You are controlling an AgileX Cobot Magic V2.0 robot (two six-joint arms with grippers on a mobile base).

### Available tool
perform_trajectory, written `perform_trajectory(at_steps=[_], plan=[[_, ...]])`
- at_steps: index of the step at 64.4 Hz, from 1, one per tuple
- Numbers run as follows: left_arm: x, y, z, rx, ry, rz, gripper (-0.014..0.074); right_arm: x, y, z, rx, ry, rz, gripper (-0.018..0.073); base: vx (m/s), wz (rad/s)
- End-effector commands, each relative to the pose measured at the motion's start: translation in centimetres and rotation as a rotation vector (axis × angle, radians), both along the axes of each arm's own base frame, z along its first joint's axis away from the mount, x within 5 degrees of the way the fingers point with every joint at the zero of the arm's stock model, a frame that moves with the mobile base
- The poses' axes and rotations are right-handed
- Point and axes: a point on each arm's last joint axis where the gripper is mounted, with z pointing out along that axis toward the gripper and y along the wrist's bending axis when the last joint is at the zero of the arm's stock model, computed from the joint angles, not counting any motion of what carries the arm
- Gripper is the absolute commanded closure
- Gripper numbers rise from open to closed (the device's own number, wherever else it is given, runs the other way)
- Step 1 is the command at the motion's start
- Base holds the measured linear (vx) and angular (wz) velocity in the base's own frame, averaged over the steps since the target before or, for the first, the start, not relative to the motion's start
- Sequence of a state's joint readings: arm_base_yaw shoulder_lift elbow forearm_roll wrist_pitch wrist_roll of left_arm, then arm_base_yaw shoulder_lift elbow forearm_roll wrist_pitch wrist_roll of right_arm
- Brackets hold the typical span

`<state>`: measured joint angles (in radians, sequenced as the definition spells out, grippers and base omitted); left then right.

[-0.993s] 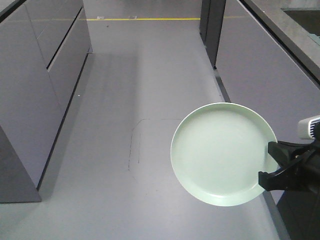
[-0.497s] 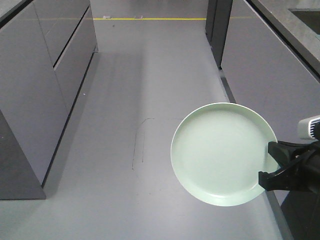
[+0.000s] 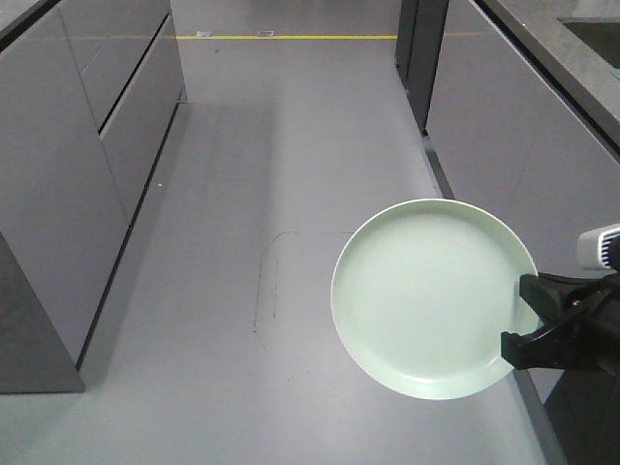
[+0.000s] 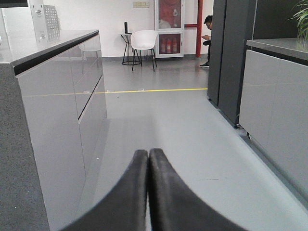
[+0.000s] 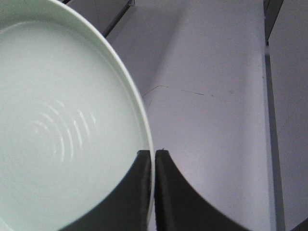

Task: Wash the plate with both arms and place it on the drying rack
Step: 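Drive the base away from the counter holding the plate in the right gripper, then drive down the aisle carrying the plate in the right gripper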

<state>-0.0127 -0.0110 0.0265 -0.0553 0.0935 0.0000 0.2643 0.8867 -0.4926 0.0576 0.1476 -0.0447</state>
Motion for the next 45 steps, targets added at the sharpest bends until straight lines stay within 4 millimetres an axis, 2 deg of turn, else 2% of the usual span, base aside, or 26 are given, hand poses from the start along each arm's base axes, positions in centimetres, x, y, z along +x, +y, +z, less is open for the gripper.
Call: perform_trajectory(at_steps=[1, 45], plan=[[-0.07, 0.05, 0.23, -0.004, -0.073, 0.006, 0.0602, 0.35, -0.01, 1.79, 0.027, -0.114, -0.007, 0.0567, 0.05, 0.0], [-0.07, 0.05, 0.23, -0.004, -0.073, 0.006, 0.0602, 0.35, -0.01, 1.78, 0.026, -0.113, -0.007, 0.0567, 0.06, 0.06]])
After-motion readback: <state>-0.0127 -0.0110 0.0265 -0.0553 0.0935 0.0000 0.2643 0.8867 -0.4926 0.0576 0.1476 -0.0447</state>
